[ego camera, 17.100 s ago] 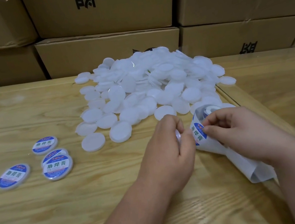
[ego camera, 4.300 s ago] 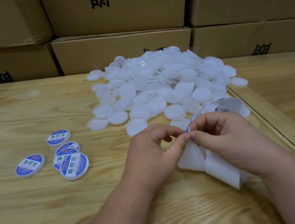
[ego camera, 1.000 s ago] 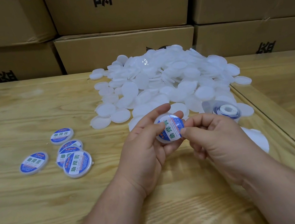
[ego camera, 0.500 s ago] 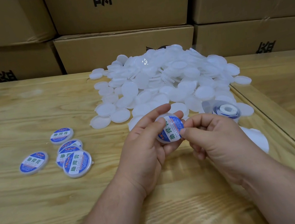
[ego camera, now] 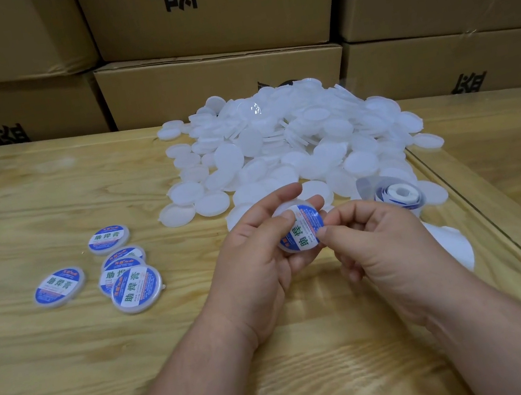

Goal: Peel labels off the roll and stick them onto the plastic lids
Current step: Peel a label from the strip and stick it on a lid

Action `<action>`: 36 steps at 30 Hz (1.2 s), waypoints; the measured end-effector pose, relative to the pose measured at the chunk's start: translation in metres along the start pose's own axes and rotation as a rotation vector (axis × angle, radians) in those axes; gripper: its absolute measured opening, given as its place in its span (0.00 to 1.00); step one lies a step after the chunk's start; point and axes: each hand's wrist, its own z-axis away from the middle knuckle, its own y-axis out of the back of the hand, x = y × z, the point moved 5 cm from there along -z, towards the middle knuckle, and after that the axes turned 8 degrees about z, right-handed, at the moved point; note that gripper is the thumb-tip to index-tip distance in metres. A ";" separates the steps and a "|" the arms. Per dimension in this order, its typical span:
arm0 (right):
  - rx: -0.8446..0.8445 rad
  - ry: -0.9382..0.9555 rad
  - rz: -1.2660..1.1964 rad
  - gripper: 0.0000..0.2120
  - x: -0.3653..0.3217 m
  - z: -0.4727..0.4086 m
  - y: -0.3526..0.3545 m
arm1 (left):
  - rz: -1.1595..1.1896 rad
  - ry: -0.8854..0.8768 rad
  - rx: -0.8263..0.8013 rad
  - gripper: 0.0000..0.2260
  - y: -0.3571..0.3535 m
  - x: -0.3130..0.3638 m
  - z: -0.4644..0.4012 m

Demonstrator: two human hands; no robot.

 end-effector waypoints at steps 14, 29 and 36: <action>0.003 -0.020 -0.014 0.03 -0.001 0.001 0.000 | 0.016 -0.002 -0.013 0.14 0.001 -0.001 -0.002; 0.019 -0.026 -0.058 0.03 -0.008 0.006 -0.001 | -0.026 -0.069 0.019 0.24 0.009 -0.001 -0.007; 0.009 -0.022 -0.056 0.04 -0.011 0.008 -0.001 | -0.101 -0.123 0.052 0.25 0.009 -0.001 -0.008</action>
